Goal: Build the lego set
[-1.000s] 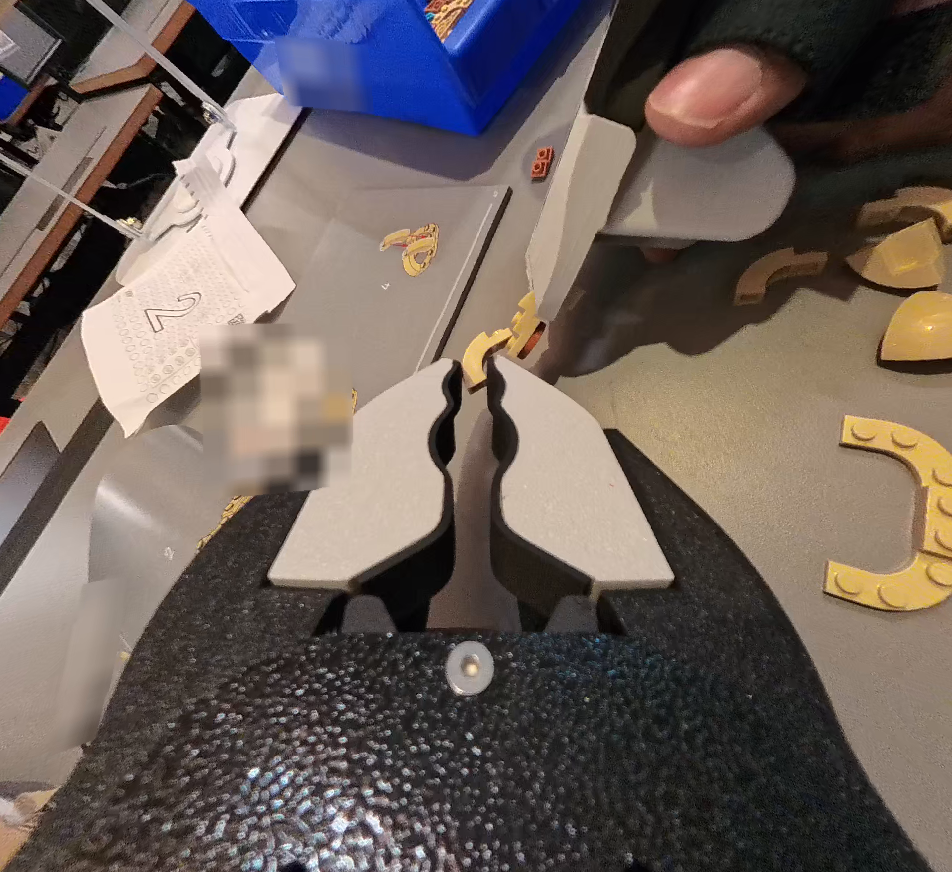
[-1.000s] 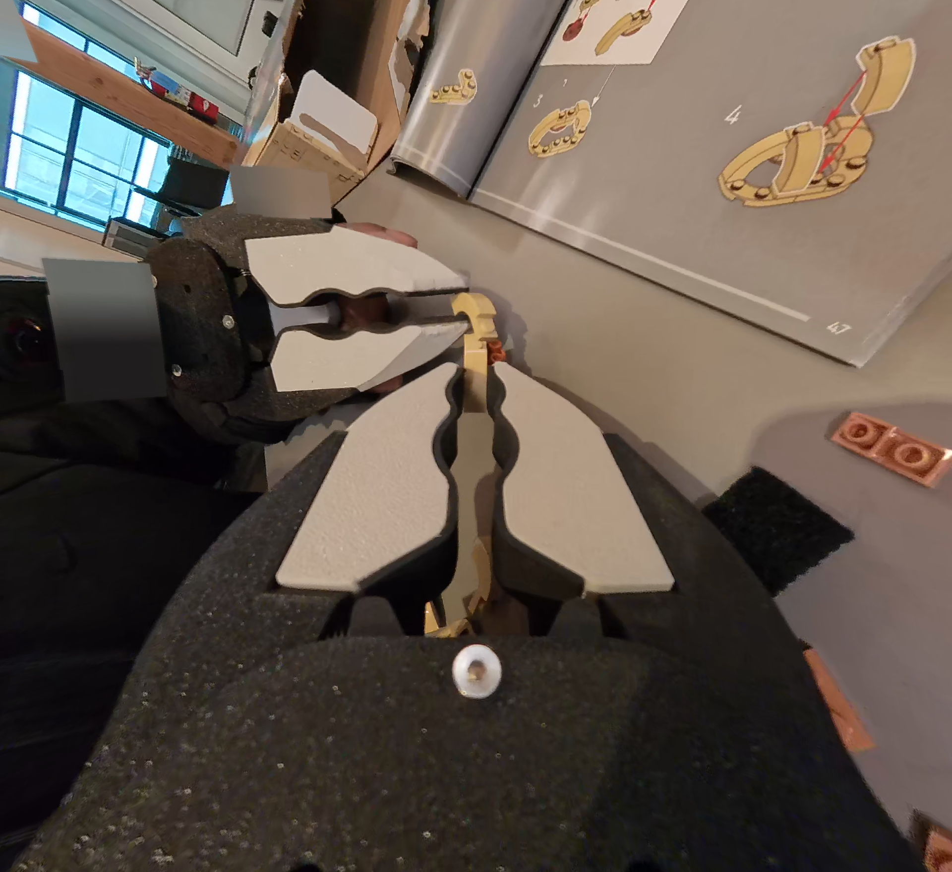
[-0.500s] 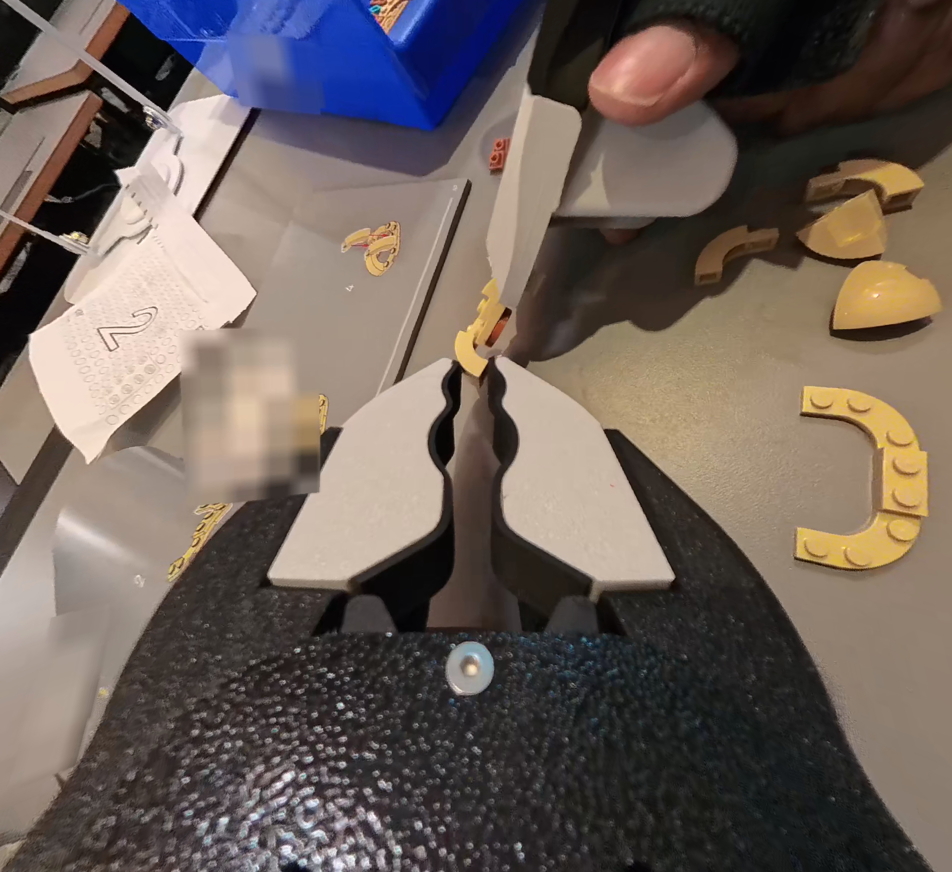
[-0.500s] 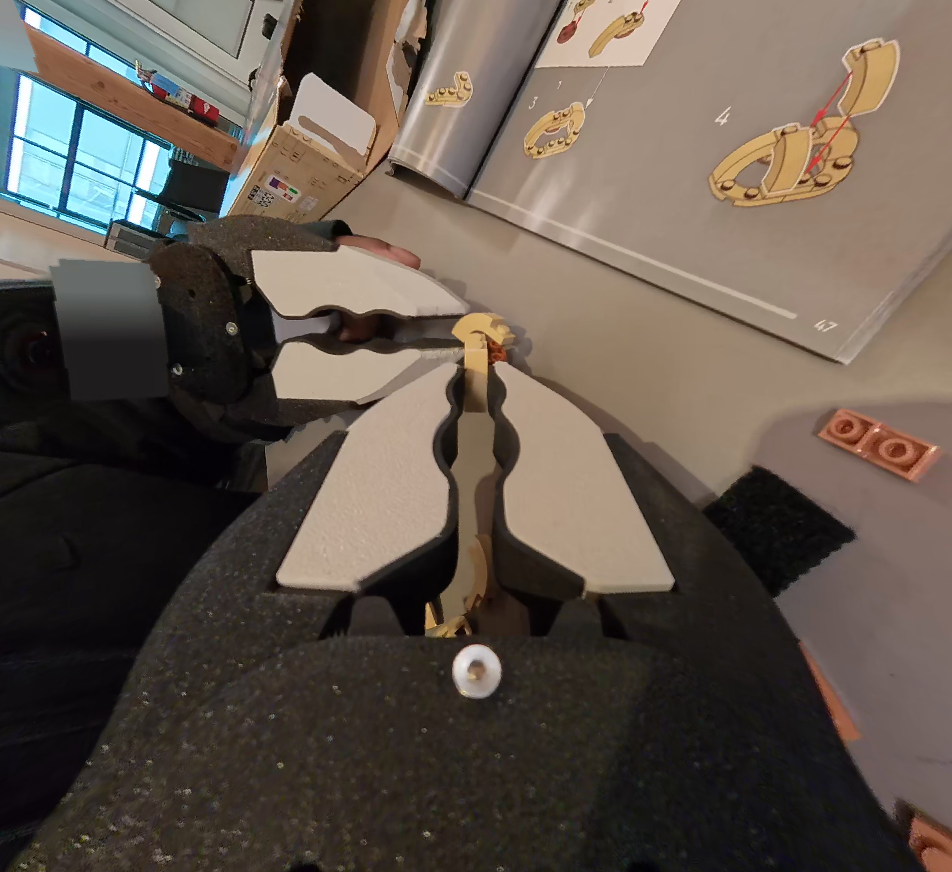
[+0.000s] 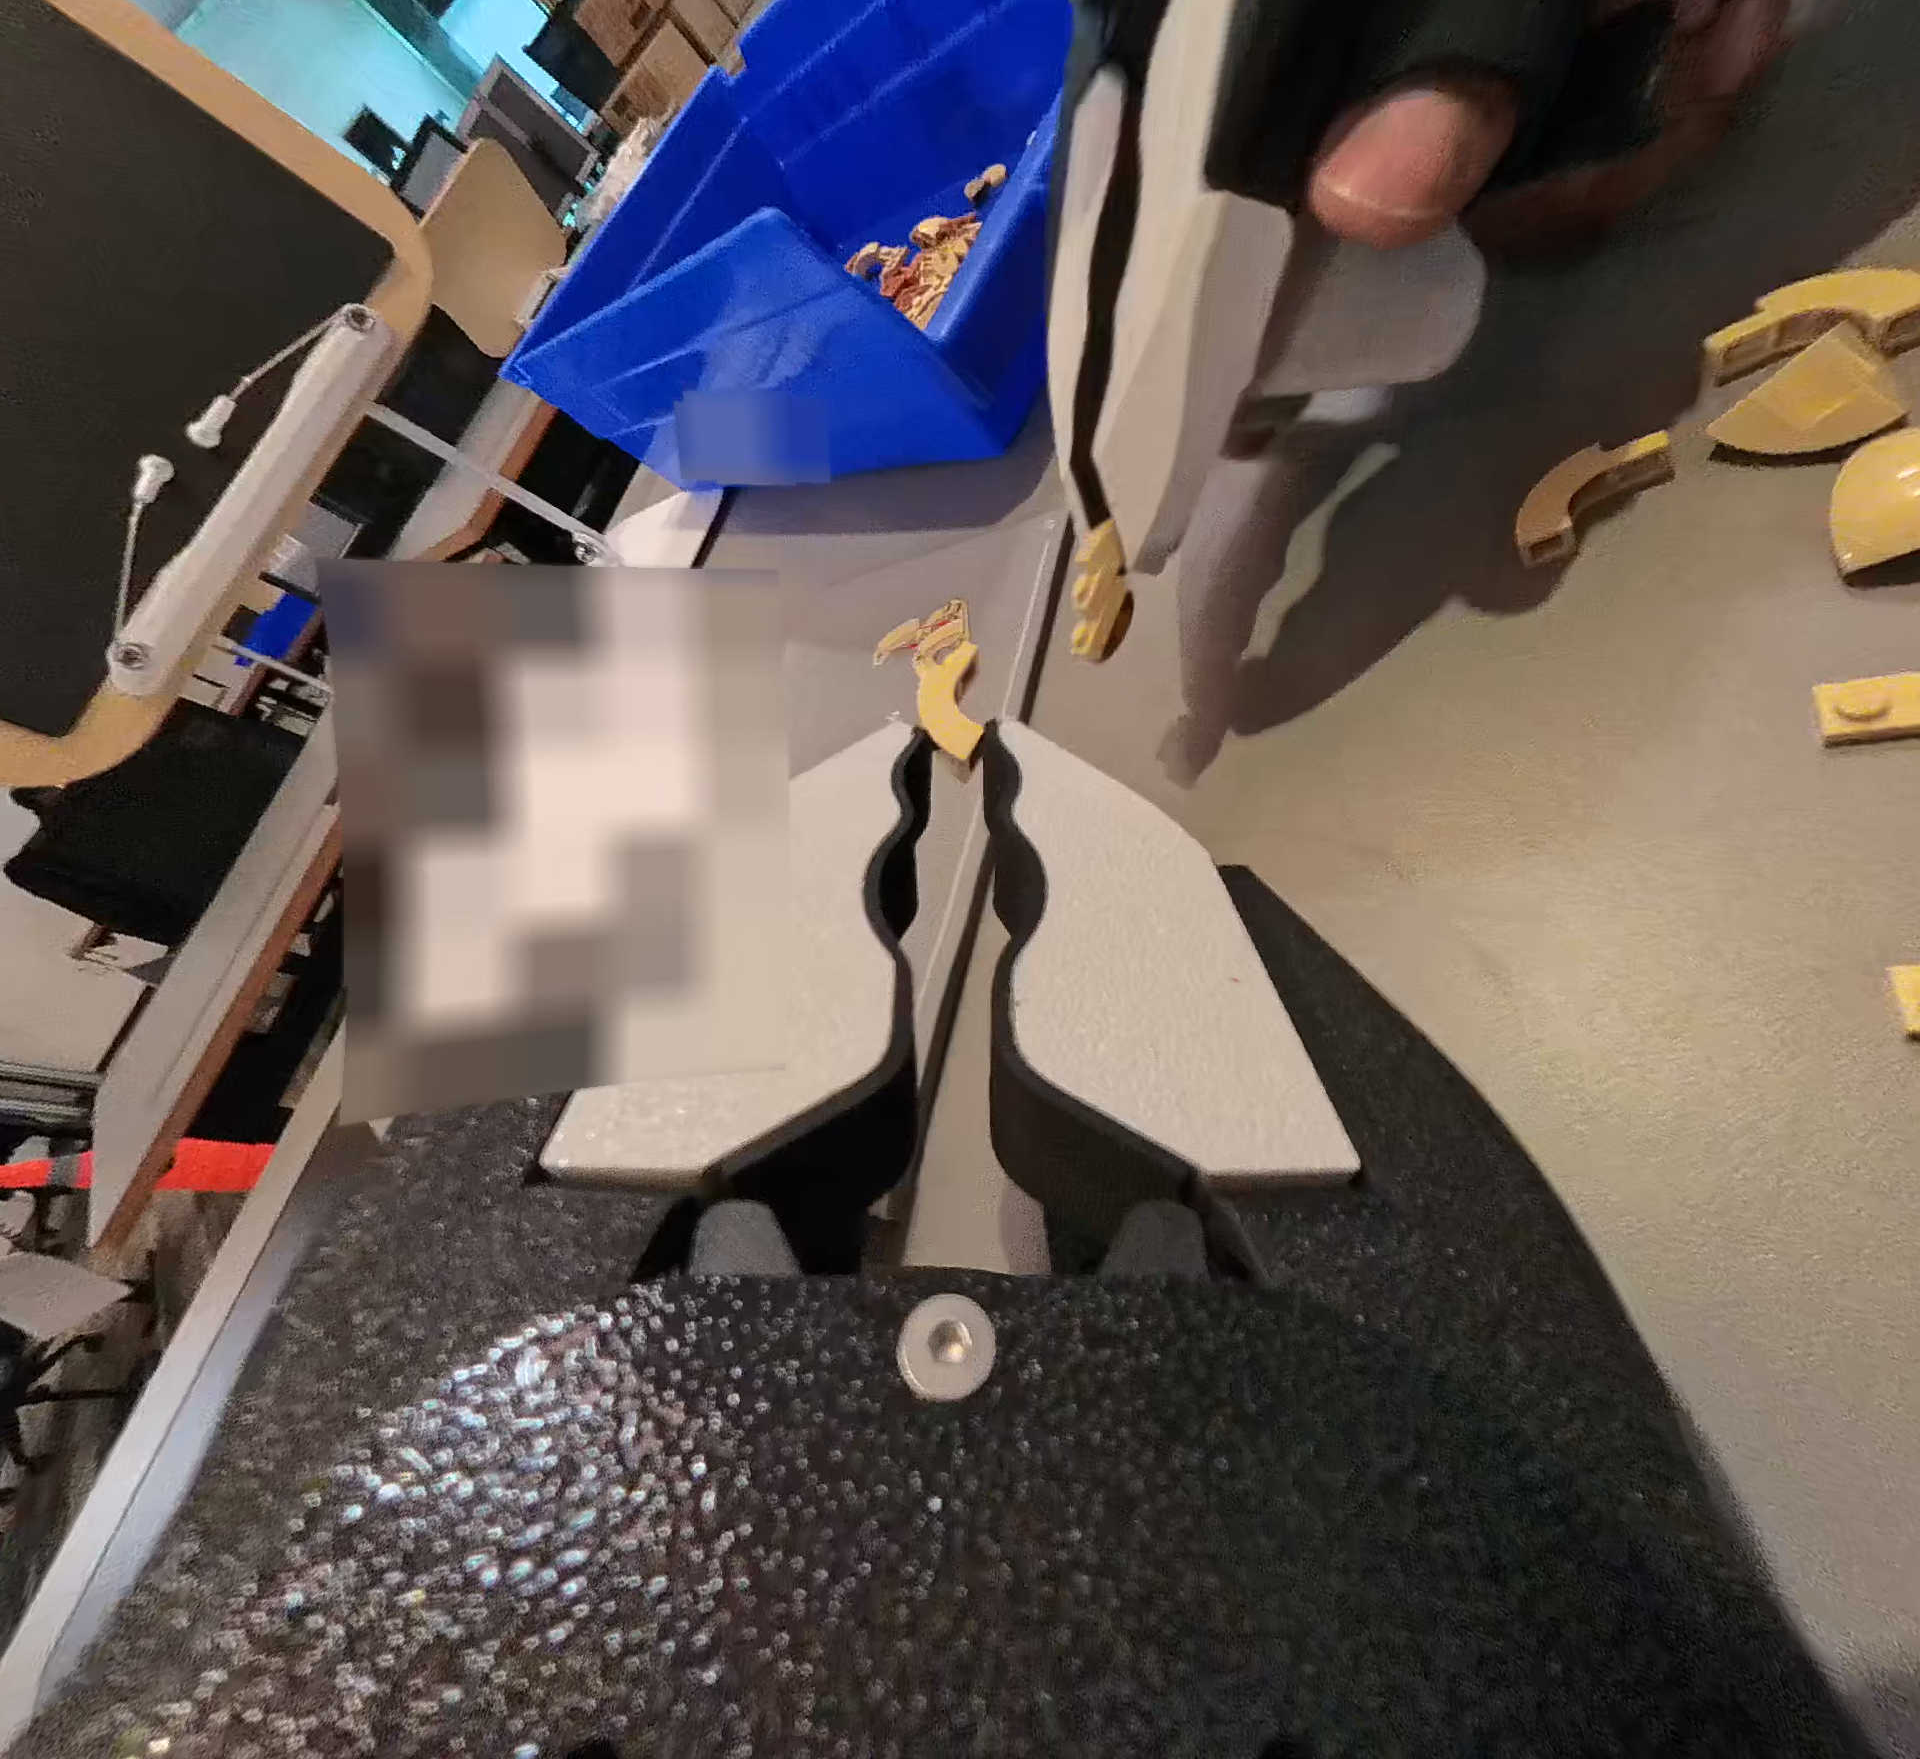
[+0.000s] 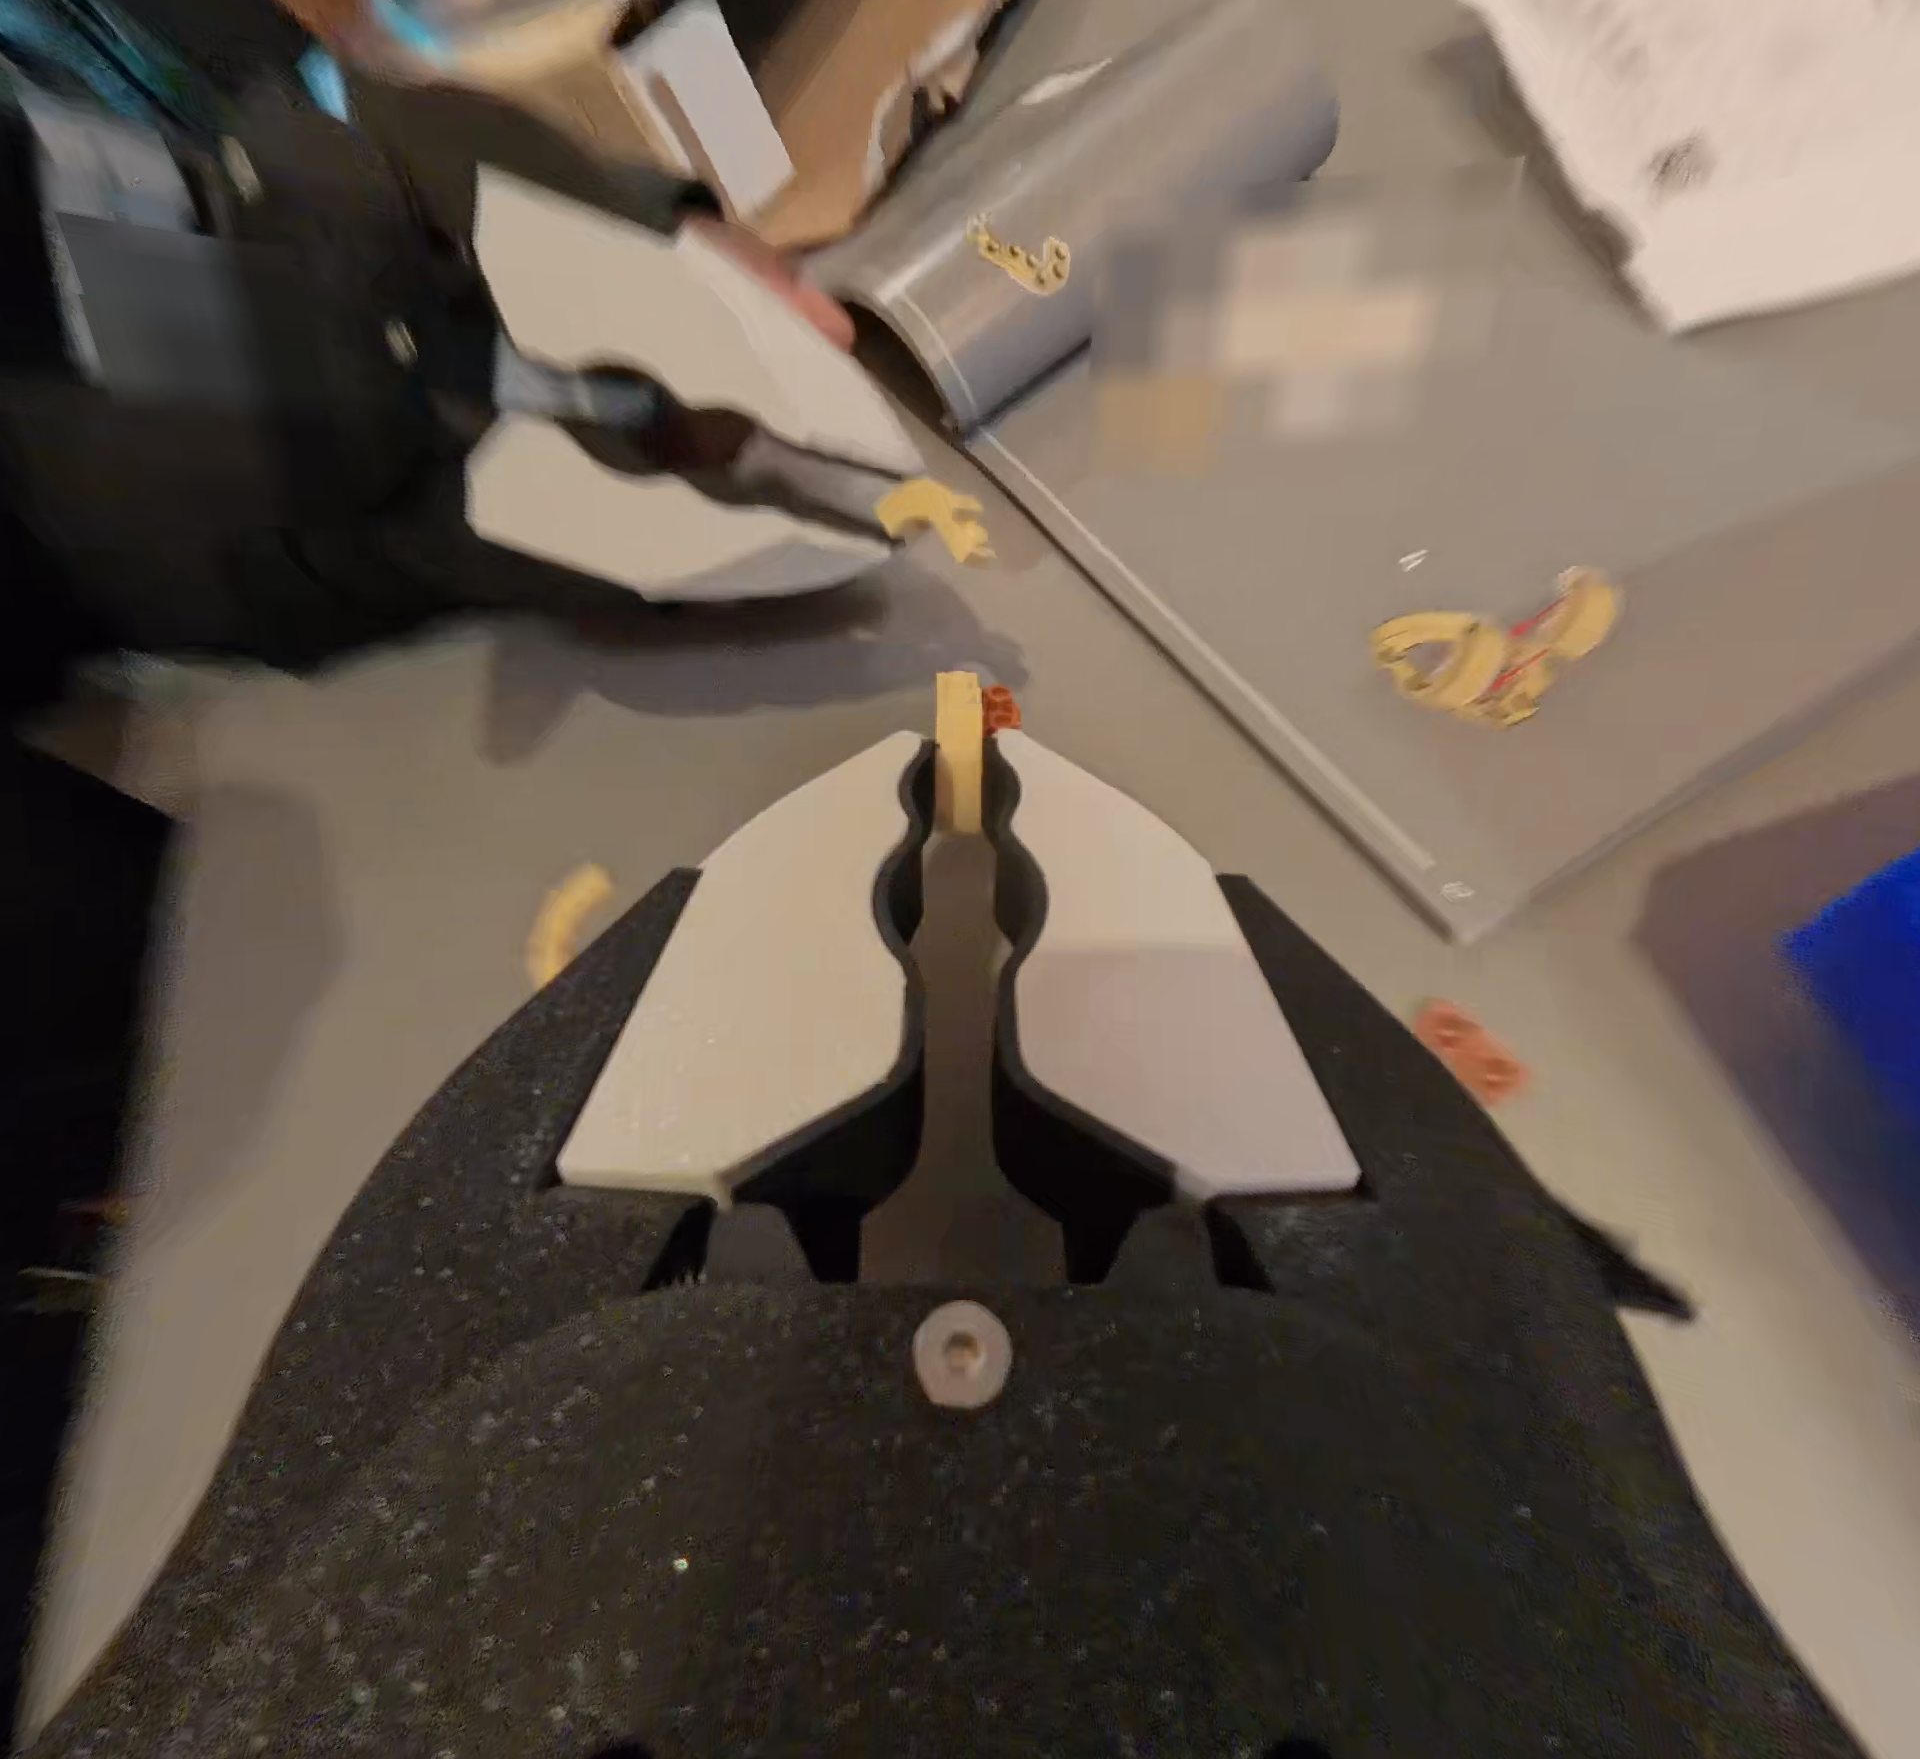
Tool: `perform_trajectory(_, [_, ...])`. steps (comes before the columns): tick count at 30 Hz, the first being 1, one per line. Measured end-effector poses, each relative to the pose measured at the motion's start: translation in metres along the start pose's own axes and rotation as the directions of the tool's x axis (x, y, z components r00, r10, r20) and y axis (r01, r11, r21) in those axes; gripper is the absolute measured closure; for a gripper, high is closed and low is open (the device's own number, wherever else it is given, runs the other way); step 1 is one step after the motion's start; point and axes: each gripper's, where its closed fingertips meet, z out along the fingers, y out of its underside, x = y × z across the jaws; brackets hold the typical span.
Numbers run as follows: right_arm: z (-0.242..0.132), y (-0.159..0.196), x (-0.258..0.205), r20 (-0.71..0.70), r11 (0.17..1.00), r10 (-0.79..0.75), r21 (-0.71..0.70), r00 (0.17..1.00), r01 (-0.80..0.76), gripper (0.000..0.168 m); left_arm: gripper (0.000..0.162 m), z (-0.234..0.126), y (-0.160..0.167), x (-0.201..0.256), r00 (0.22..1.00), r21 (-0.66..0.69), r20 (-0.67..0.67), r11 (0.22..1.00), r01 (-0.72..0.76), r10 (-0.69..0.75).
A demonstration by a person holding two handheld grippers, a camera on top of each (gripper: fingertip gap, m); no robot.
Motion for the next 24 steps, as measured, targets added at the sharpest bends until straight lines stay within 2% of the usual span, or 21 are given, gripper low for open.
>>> perform_trajectory(2, [-0.001, 0.006, 0.011, -0.132, 0.969, -0.24, -0.085, 0.962, 0.23, 0.161, 0.153, 0.0, 0.003, -0.003, 1.0, -0.007, 0.006, 1.0, -0.009, 0.009])
perform_trajectory(4, [-0.002, 0.01, 0.014, -0.195, 0.891, -0.448, -0.169, 0.872, 0.42, 0.161, 0.153, 0.001, 0.007, -0.004, 1.0, -0.017, 0.0, 1.0, -0.011, 0.011])
perform_trajectory(6, [0.0, 0.014, 0.003, -0.15, 0.786, -0.615, -0.195, 0.774, 0.586, 0.161, 0.153, 0.001, 0.008, 0.0, 0.999, -0.02, -0.025, 1.0, -0.02, 0.019])
perform_trajectory(9, [0.003, 0.02, -0.009, -0.111, 0.64, -0.768, -0.179, 0.631, 0.748, 0.161, 0.153, 0.001, 0.006, 0.003, 0.997, -0.005, -0.035, 0.998, -0.069, 0.068])
perform_trajectory(12, [0.005, 0.028, -0.008, -0.086, 0.507, -0.862, -0.169, 0.5, 0.845, 0.161, 0.153, -0.001, 0.003, 0.003, 0.991, 0.015, -0.025, 0.992, -0.128, 0.128])
perform_trajectory(14, [0.004, 0.031, -0.008, -0.076, 0.447, -0.894, -0.151, 0.441, 0.882, 0.161, 0.153, -0.003, 0.002, 0.003, 0.987, 0.033, -0.023, 0.986, -0.161, 0.161])
perform_trajectory(18, [0.002, 0.034, -0.016, -0.021, 0.438, -0.898, -0.1, 0.439, 0.893, 0.16, 0.153, -0.003, -0.001, 0.008, 0.98, 0.061, -0.037, 0.979, -0.193, 0.196])
perform_trajectory(24, [-0.003, 0.038, -0.02, 0.025, 0.424, -0.904, -0.084, 0.428, 0.902, 0.148, 0.153, -0.004, -0.004, 0.016, 0.967, 0.079, -0.053, 0.967, -0.244, 0.248])
